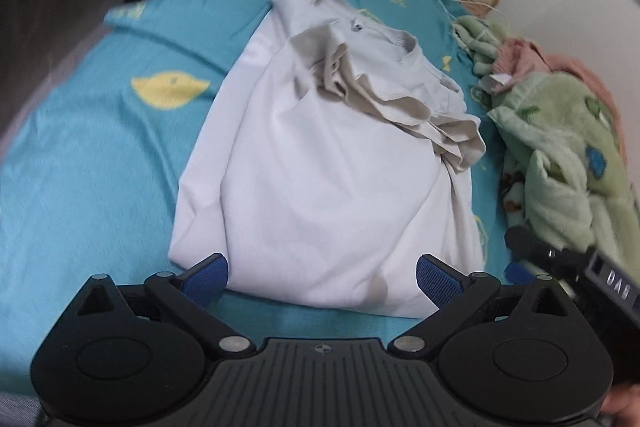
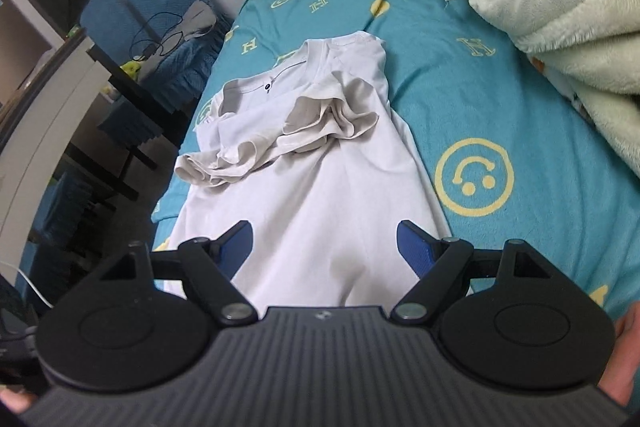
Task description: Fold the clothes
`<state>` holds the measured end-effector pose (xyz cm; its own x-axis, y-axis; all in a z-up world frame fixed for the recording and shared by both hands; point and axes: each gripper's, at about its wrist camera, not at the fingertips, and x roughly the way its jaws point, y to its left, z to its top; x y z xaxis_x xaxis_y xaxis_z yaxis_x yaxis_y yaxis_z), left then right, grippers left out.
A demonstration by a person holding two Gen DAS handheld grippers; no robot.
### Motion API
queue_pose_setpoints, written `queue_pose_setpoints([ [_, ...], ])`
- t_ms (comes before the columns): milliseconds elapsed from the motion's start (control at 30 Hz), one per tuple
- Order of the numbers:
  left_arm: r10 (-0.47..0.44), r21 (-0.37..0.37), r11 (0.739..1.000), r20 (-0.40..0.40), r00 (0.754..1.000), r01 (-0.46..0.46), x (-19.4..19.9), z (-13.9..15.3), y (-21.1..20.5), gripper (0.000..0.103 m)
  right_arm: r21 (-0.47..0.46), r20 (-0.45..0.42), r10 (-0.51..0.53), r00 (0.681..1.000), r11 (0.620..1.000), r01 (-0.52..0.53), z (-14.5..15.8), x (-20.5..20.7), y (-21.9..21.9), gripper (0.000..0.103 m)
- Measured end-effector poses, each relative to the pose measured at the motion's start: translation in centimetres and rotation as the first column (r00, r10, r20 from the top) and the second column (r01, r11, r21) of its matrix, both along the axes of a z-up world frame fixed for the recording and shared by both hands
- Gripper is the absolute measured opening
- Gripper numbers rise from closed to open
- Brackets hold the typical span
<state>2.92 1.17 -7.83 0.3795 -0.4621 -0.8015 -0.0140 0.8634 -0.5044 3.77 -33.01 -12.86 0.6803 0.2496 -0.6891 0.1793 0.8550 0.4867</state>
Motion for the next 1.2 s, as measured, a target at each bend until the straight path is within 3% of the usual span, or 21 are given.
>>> queue_pose_setpoints([
  [167,0.074,-0.063,0.995,-0.085,0.994,-0.079,0.6,-1.6,1.4,0.101,0.04,-0.018,-0.004,1.0,0.999,0.004,-0.4,0.3,-0.6,0.081],
  [367,0.137,-0.088,0.985,-0.147,0.98,-0.15,1.0,-3.3,2.1,0.101,0.082,-0.026,-0.01,1.0,0.997,0.012,-0.5,0.4,-1.0,0.081],
  [567,0.155,-0.097,0.98,-0.152,0.976,-0.171,1.0,-3.6,2.3,0.1,0.185,-0.041,-0.029,0.999,0.982,0.036,-1.1,0.3,-1.9,0.081],
  [833,0.251,-0.183,0.942,-0.176,0.952,-0.282,0.3,-4.2,3.7,0.091,0.411,-0.049,-0.002,0.999,0.912,0.021,-1.5,-0.7,-2.0,0.083],
  [900,0.267,-0.217,0.929,-0.163,0.95,-0.299,0.0,-4.4,3.7,0.08,0.475,-0.078,0.033,0.996,0.88,0.008,-2.3,-0.5,-1.3,0.083],
  [1000,0.283,-0.26,0.909,-0.185,0.941,-0.325,-0.3,-4.8,3.7,0.077,0.561,-0.15,0.091,0.984,0.828,0.009,-4.1,-0.2,0.1,0.083],
  [1133,0.309,-0.277,0.887,-0.234,0.922,-0.368,-0.5,-5.1,4.2,0.077,0.616,-0.245,0.107,0.964,0.785,0.069,-6.5,-0.1,1.4,0.083],
  [1200,0.295,-0.288,0.885,-0.263,0.919,-0.366,-0.6,-5.3,4.1,0.084,0.614,-0.286,0.054,0.957,0.777,0.14,-7.3,-0.5,0.9,0.083],
])
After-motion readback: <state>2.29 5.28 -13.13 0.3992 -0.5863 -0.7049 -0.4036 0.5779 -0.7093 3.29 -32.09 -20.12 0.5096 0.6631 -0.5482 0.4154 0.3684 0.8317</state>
